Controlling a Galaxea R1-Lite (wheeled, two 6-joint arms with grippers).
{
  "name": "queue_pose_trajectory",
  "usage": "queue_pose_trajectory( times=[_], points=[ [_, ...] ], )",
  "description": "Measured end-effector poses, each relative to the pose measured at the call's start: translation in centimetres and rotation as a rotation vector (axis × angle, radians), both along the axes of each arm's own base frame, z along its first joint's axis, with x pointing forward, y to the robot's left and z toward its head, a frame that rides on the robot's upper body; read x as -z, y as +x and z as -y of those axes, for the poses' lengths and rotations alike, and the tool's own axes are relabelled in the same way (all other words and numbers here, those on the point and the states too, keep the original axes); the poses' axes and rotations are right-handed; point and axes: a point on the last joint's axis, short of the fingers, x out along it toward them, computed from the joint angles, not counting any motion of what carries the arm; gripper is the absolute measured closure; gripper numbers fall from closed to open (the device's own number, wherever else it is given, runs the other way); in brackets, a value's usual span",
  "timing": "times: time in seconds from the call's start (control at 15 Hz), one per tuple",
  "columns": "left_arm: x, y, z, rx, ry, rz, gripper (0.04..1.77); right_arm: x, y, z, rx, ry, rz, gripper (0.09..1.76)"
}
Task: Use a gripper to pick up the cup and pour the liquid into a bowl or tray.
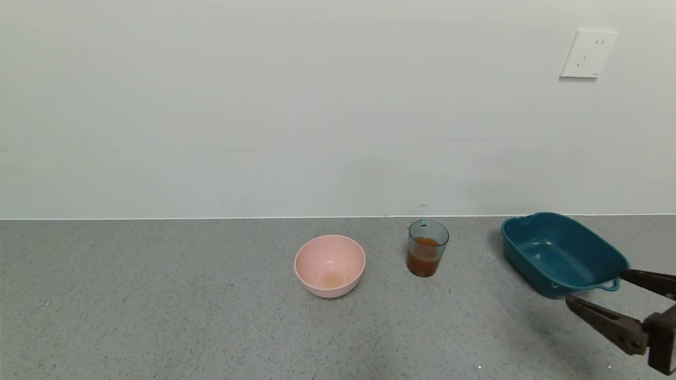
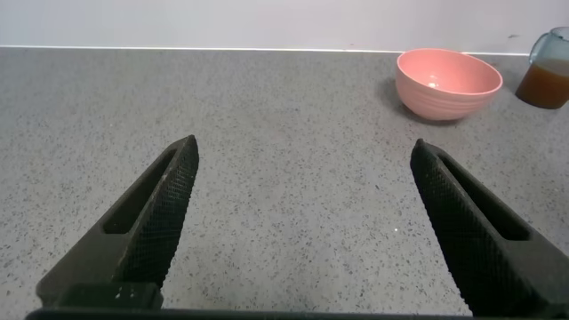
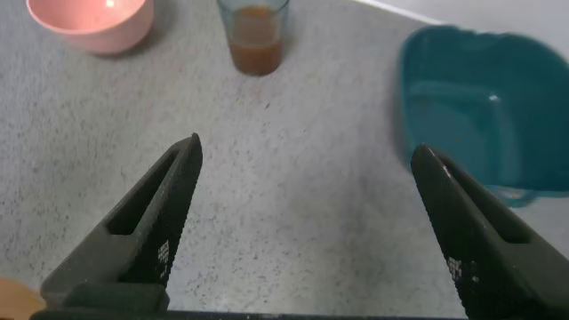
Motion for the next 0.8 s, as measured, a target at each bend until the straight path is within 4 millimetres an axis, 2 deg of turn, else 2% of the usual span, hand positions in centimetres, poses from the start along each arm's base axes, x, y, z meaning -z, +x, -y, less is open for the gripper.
queue_pose_trajectory(
  times=[0.33, 0.8],
  points=[
    [0.0, 0.0, 0.0, 0.000, 0.000, 0.000, 0.09, 2.7, 5.0, -2.9, -0.039, -0.021, -0.061, 0.14],
    [0.0, 0.0, 0.0, 0.000, 0.000, 0.000, 0.09, 8.0, 11.2, -7.1, -0.023, -0.034, -0.070, 0.14]
  ],
)
